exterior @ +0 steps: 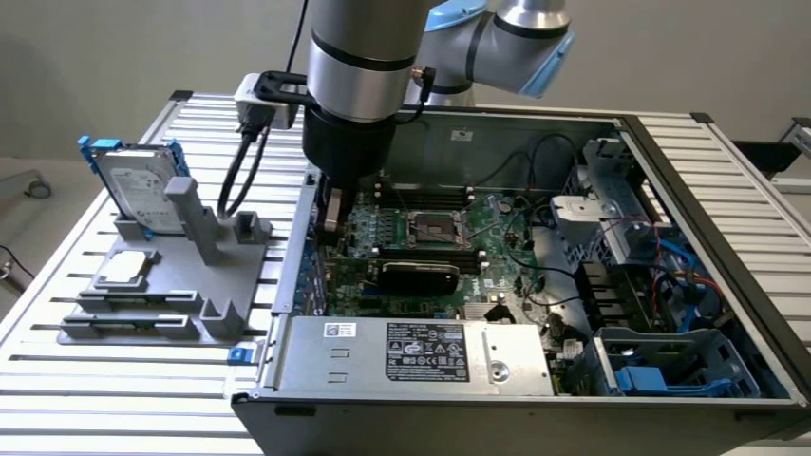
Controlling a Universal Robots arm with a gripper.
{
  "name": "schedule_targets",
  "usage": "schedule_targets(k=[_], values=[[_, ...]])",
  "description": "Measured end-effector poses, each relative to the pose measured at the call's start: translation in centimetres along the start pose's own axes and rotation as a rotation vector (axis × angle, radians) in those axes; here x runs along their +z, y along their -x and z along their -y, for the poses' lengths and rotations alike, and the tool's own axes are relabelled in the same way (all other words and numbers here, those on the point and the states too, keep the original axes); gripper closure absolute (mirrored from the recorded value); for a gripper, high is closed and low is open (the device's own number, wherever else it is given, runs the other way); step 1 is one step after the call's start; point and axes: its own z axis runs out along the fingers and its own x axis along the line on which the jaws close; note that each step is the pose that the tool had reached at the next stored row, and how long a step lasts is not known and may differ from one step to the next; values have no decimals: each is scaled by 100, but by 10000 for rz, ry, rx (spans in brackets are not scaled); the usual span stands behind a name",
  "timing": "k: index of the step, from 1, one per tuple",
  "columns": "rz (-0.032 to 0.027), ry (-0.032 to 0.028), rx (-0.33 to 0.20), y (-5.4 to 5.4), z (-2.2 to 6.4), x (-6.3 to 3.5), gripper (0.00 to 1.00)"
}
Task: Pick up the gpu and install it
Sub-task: 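Press down on the gpu until it lock into place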
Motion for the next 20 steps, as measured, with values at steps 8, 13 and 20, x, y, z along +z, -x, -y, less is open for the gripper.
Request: schedule_targets(k=[8, 13, 20], values=[[-43, -3, 86, 0, 2, 7, 89], [-94, -5, 121, 0, 3, 14, 89], [-108, -7, 142, 0, 3, 15, 89]])
